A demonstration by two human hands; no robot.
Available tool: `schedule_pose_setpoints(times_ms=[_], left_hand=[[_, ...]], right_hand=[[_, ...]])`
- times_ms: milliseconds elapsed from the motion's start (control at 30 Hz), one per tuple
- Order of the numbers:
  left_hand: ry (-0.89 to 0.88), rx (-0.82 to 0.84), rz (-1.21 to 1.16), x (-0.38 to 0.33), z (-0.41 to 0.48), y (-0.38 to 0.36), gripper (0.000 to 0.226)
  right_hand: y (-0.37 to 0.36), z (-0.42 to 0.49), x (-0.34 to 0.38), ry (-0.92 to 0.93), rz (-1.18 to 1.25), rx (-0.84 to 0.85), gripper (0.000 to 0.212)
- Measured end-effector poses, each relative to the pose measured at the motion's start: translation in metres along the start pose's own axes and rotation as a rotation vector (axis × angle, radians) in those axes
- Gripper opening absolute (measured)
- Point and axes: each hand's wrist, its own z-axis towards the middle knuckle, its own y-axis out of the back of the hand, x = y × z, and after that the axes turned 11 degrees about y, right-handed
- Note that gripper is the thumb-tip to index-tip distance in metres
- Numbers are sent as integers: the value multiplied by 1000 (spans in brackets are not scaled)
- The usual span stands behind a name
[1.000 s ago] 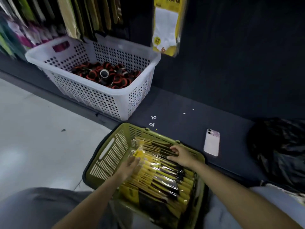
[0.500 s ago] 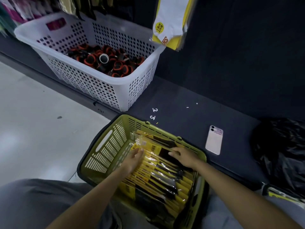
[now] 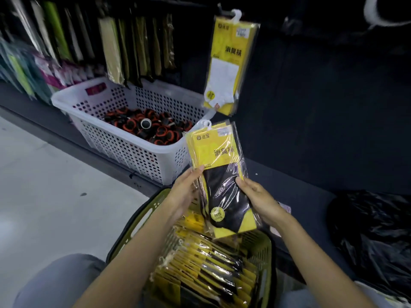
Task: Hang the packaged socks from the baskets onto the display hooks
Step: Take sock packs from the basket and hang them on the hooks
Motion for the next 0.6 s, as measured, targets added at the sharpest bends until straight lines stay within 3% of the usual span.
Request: schedule_pose_setpoints(times_ms=[133,267,333,433,600], left_hand=[[-94,-28,72,-37,-14,-7,49],[-218,-85,145,-66,-25,-16,28],[-288,-128,184,-80,-30,-23,32],[-357,-141,189,-99,-33,-32,48],[-481,-189,247,-123,-32,-32,25]], right_hand=[[-4,2,24,100,-40,-27,25],[-4,17,66,336,-46,-283,36],[-5,24,87,423,-1,-351,38],[-10,33,110,501,90,-376,27],[-15,50,127,562,167,-405,18]])
